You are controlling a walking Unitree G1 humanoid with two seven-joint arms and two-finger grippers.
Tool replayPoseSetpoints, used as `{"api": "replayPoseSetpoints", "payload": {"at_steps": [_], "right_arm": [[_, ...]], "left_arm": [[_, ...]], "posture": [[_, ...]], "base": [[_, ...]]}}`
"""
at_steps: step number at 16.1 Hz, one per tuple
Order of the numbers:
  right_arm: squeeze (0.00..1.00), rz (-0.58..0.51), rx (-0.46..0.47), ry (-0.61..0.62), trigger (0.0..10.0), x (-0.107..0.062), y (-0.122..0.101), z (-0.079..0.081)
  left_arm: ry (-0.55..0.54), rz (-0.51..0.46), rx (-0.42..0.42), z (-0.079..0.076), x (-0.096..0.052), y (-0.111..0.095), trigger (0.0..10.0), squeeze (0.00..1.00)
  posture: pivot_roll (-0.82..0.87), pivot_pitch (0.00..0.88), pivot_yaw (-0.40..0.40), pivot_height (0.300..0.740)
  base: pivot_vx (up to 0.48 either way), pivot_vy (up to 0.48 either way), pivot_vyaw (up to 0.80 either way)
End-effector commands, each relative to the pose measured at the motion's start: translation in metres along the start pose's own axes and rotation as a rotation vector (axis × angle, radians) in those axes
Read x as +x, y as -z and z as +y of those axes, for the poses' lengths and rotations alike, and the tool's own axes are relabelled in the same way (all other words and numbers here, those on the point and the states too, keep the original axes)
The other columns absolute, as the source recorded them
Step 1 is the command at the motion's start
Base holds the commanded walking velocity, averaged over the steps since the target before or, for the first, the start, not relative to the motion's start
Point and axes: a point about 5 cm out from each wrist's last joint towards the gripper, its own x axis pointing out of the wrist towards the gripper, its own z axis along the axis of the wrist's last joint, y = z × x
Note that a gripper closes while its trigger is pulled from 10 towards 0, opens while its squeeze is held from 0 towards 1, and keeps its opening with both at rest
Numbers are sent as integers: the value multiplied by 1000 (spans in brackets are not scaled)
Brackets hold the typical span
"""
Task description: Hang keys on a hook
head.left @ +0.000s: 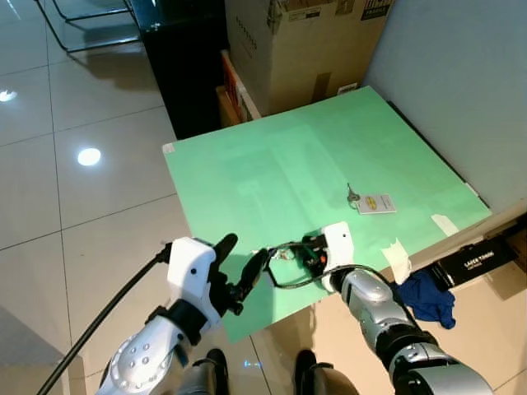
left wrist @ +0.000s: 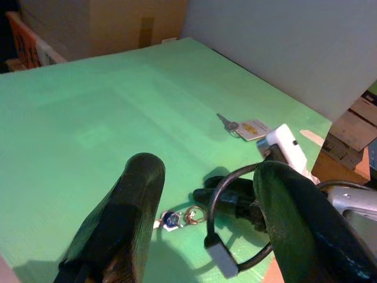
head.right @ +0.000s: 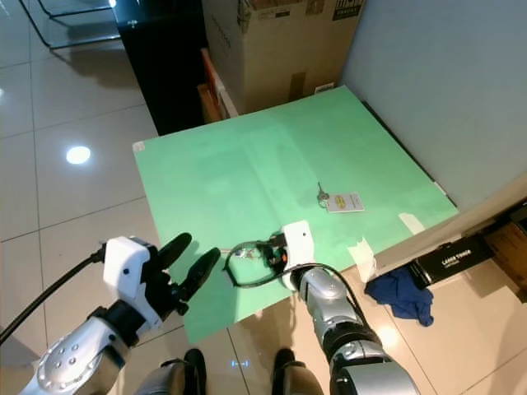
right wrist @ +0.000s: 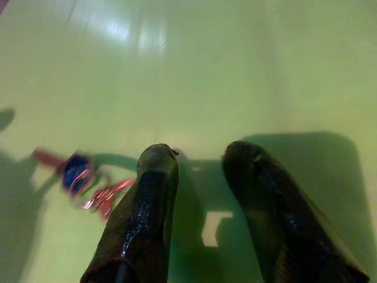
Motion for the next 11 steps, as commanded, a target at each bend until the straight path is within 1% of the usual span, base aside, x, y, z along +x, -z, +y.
{"api": "replayPoseSetpoints", "payload": {"at_steps": [1, 3, 4, 6, 7, 8, 9, 10, 11], "right_arm": [[0, -32, 13, 36, 0, -4, -2, -6], [0, -117, -48, 49, 0, -4, -15, -4], [0, -139, -71, 58, 0, -5, -18, -5], [0, -250, -128, 94, 0, -10, -37, -4], [0, -308, -174, 141, 0, -15, -48, -5], [0, -328, -189, 174, 0, -18, -51, -6], [0, -370, -256, 290, 0, -30, -55, -12], [0, -382, -303, 383, 10000, -48, -49, -12], [0, -367, -296, 438, 10000, -71, -34, -8]], "left_arm": [[7, 11, 3, -1, -1, 3, 10000, 0], [10, 3, -2, -1, 2, 2, 10000, 0], [11, 2, -2, -1, 2, 2, 10000, 0], [14, -1, -2, 0, 4, 3, 10000, 0], [27, 13, 4, 0, 5, 6, 10000, 0], [32, 23, 13, 0, 6, 8, 10000, 0], [34, 55, 31, 3, 9, 15, 10000, 0], [15, 90, 44, 13, 13, 23, 10000, 0], [-25, 116, 59, 28, 20, 29, 10000, 0]], "posture": [[66, 324, -23, 740], [65, 311, -24, 740], [65, 311, -24, 740], [61, 304, -26, 740], [54, 298, -27, 740], [49, 294, -28, 740], [43, 290, -28, 740], [33, 286, -27, 740], [24, 284, -26, 740]], "base": [[0, 0, 0], [0, 0, 0], [0, 0, 0], [0, 0, 0], [0, 0, 0], [0, 0, 0], [0, 0, 0], [0, 0, 0], [0, 0, 0]]}}
